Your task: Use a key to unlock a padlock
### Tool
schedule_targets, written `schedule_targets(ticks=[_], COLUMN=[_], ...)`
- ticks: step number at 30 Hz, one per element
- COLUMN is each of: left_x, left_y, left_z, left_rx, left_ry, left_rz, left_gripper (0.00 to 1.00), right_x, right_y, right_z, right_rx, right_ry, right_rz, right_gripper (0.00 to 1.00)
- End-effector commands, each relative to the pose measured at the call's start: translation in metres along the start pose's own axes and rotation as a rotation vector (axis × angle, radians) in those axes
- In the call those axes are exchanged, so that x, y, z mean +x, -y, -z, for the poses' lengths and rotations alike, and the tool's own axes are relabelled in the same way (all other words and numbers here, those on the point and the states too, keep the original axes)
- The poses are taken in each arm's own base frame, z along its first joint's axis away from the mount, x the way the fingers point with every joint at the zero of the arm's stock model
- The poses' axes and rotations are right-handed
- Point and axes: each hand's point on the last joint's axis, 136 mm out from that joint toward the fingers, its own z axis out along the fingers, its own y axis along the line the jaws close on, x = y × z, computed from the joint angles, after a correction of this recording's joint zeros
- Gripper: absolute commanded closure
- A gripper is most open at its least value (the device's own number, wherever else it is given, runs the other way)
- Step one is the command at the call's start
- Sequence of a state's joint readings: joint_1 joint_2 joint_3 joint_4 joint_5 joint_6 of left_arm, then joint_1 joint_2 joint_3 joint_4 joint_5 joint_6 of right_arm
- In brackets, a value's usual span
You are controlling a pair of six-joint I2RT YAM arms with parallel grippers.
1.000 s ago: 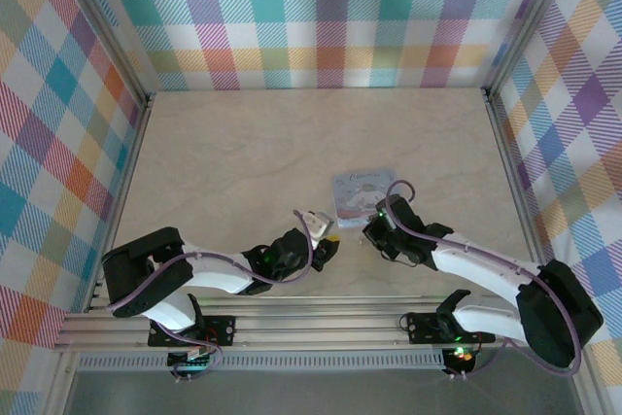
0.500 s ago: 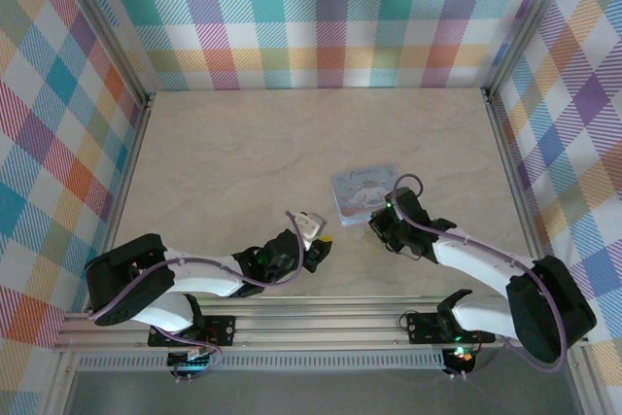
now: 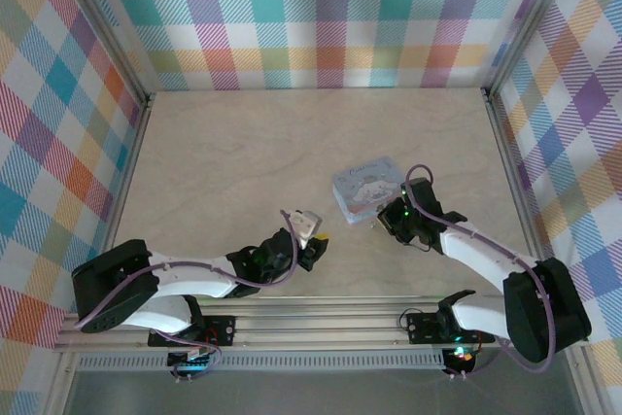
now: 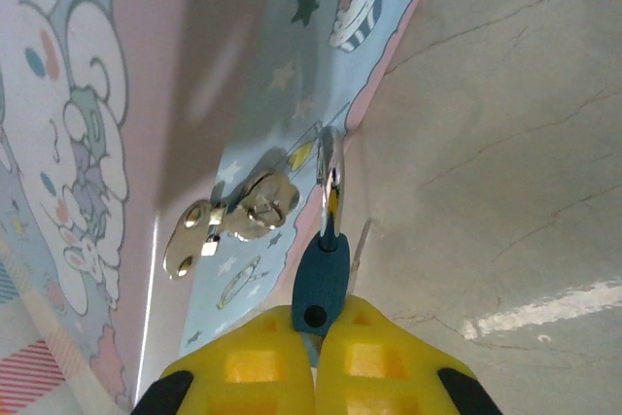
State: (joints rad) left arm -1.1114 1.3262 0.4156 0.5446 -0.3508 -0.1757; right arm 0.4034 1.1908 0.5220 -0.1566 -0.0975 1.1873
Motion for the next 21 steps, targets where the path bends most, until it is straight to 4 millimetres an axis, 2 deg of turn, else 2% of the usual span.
schedule_targets(ticks=[1,4,6,7,8,11,14,17,21], left_x=[-0.006,-0.016,-0.021,-0.023,-0.026,-0.031,-0.03,-0.028,-0.018], left_y=[-0.011,-0.022,-0.036,-0.046,-0.055,-0.086,-0.122,-0.146,-0.159], left_z=[0.011,0.021,0.029,0.033,0.039,0.057,0.084,0.106,0.124], left_rx=[-0.063,-0.131,-0.205,-0.257,-0.304,-0.453,-0.629,-0.746,-0.801], left_ry=[-0.006,-0.049,-0.073,-0.08,-0.081,-0.108,-0.163,-0.198,-0.226], left_rz=[0.002,-0.024,-0.032,-0.027,-0.017,-0.003,0.027,0.041,0.069], left_gripper=[0.61,0.55,0.35,0.15,0.01,0.0,0.0,0.0,0.0], right_x=[0.007,0.013,0.018,0.021,0.026,0.043,0.066,0.094,0.127], right_y=[-0.01,-0.017,-0.025,-0.028,-0.034,-0.054,-0.081,-0.111,-0.148], right_z=[0.015,0.035,0.047,0.05,0.052,0.048,0.035,0.008,-0.041], right_rx=[-0.021,-0.006,-0.003,-0.003,-0.01,-0.021,-0.019,0.003,0.015], right_ry=[-0.024,-0.015,-0.008,-0.012,-0.02,-0.054,-0.112,-0.203,-0.333], right_rz=[0.076,0.155,0.213,0.238,0.267,0.352,0.469,0.607,0.72], right_gripper=[1.0,1.0,1.0,1.0,1.0,1.0,1.0,1.0,1.0])
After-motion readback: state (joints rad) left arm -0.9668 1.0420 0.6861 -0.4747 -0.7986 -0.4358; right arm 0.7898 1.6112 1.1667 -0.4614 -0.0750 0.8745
